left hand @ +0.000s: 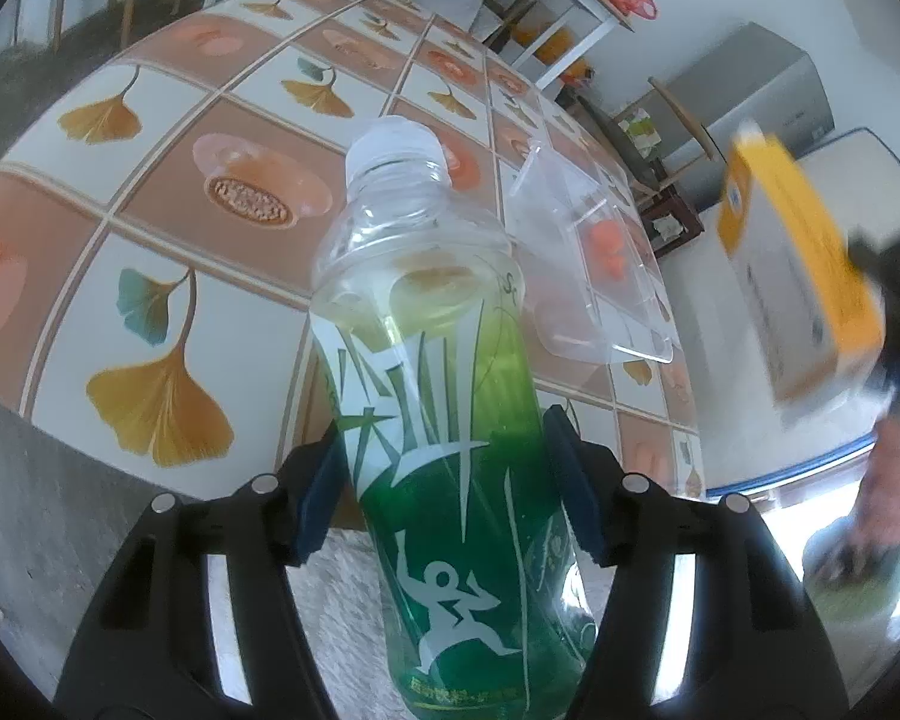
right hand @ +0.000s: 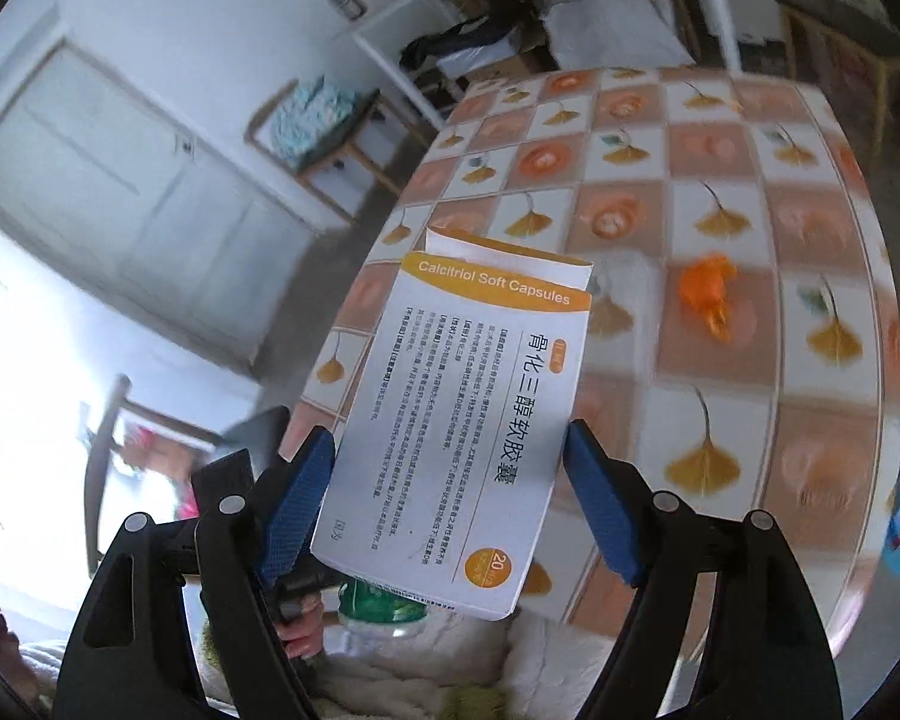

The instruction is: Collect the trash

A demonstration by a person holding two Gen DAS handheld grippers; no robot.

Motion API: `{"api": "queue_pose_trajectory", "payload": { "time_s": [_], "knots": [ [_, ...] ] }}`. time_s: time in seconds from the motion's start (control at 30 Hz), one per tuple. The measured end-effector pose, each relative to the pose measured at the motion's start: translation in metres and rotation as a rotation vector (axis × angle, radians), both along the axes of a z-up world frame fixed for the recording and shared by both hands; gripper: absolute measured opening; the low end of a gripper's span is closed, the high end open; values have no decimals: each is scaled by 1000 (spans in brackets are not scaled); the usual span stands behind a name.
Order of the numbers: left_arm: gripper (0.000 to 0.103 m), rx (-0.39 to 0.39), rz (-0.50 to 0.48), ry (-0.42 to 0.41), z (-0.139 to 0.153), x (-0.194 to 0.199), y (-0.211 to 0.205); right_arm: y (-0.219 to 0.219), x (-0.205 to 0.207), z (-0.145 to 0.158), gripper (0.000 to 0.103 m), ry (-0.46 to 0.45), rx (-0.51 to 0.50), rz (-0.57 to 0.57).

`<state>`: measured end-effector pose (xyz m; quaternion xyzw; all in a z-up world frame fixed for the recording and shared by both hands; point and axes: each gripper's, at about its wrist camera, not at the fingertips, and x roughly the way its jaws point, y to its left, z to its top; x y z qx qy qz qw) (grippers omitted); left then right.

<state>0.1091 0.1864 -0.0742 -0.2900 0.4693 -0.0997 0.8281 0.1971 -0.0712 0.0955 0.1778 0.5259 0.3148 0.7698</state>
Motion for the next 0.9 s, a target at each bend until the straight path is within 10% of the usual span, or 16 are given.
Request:
{"api": "queue_pose_trajectory", "payload": {
  "time_s": [0.63,0.9],
  "knots": [
    [58,43,10,-148,74,-55,-18,-158,-74,-5,76,-78,302,-276],
    [58,68,-154,-295,132,-50,-76,-296,-143,-3,76,-197,302,-620]
  ]
}}
